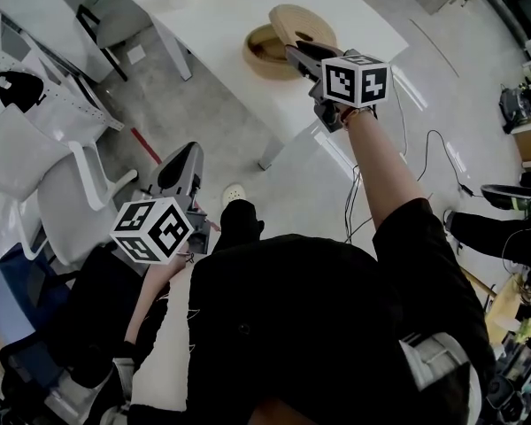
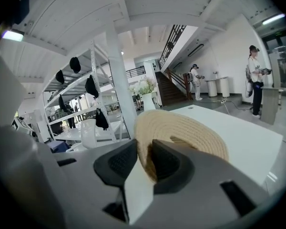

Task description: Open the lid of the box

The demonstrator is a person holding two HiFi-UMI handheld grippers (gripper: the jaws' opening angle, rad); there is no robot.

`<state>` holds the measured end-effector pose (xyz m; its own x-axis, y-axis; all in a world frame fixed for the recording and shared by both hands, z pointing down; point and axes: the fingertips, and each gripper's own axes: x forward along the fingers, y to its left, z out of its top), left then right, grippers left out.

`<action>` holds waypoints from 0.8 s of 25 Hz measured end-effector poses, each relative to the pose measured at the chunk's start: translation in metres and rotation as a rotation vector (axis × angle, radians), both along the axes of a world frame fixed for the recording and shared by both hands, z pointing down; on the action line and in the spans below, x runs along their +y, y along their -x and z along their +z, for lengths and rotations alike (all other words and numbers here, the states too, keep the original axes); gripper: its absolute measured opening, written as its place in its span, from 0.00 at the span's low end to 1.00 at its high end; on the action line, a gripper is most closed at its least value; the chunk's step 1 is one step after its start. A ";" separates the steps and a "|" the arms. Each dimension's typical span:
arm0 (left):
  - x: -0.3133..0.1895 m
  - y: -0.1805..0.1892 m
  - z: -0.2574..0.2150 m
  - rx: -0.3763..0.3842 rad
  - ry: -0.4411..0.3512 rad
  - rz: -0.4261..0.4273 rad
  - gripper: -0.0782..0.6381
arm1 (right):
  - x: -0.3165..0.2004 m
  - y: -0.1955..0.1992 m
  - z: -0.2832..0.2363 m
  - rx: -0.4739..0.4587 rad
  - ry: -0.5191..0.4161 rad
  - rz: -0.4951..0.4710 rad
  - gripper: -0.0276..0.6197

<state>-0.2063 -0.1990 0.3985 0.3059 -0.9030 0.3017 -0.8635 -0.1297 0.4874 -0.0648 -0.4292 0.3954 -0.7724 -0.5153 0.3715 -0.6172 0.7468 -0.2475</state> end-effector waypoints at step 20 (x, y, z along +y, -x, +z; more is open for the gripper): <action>0.006 0.016 -0.020 -0.013 -0.059 -0.037 0.12 | -0.009 -0.013 -0.028 -0.125 0.016 0.062 0.17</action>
